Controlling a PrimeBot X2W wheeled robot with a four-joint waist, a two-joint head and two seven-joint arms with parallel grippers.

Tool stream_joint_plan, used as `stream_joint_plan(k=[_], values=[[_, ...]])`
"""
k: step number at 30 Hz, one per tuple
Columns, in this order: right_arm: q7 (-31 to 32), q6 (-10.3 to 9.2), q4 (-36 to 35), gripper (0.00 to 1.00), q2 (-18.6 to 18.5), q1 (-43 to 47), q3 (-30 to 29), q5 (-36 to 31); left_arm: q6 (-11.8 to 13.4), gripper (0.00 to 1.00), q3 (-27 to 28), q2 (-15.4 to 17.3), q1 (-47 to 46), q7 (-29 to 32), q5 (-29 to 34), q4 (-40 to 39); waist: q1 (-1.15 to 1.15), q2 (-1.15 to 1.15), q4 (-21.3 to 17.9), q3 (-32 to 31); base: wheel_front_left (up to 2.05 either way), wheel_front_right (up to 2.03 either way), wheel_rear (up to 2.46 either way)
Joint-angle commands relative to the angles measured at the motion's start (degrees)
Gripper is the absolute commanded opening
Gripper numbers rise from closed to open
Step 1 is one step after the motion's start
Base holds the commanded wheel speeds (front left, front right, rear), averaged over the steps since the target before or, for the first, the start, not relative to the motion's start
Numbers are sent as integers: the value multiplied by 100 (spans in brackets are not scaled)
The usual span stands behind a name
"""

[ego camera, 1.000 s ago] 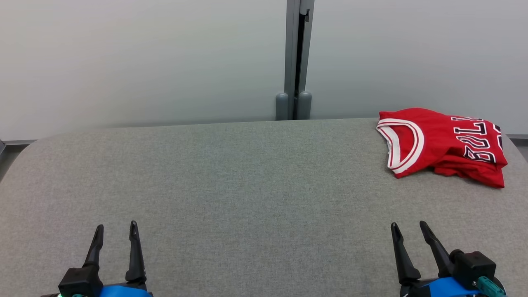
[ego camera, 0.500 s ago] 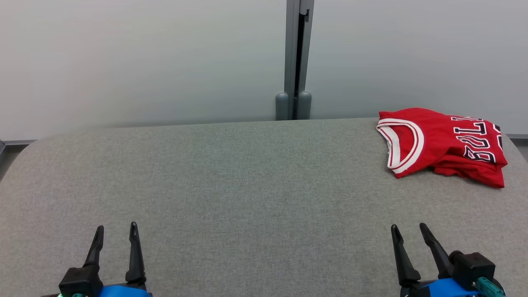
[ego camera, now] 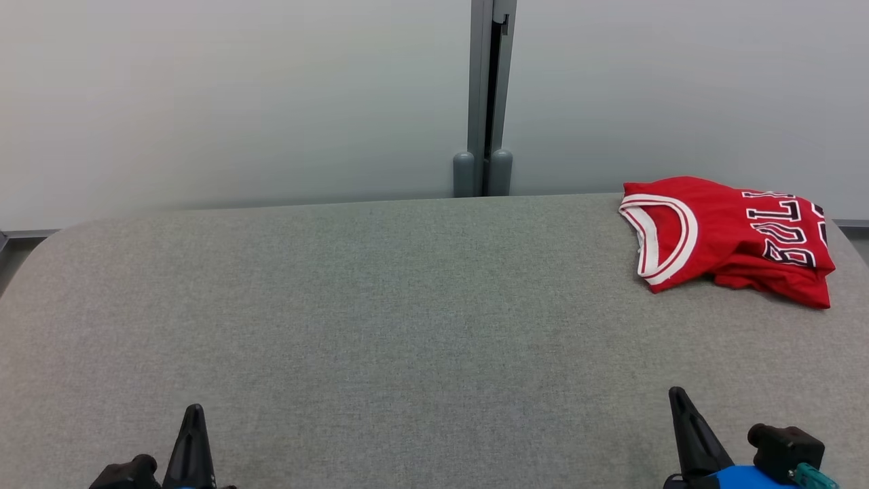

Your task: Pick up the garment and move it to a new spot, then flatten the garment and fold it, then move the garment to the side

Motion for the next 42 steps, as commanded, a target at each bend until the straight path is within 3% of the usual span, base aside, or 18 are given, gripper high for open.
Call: stream_joint_plan(k=[1,23,42], values=[[38,0,-115,0,-15,-113,-36,227,-16,0,44,20,-187,37,-235,-110,0,-1,1,3,0,0,0],[543,1,-282,0,-20,-301,-215,2318,-73,0,36,25,-409,527,-2473,-303,0,-1,3,49,0,0,0],[879,1,-378,0,-24,-416,-340,3687,-115,0,66,27,-577,882,-3929,-391,0,-1,5,87,0,0,0]])
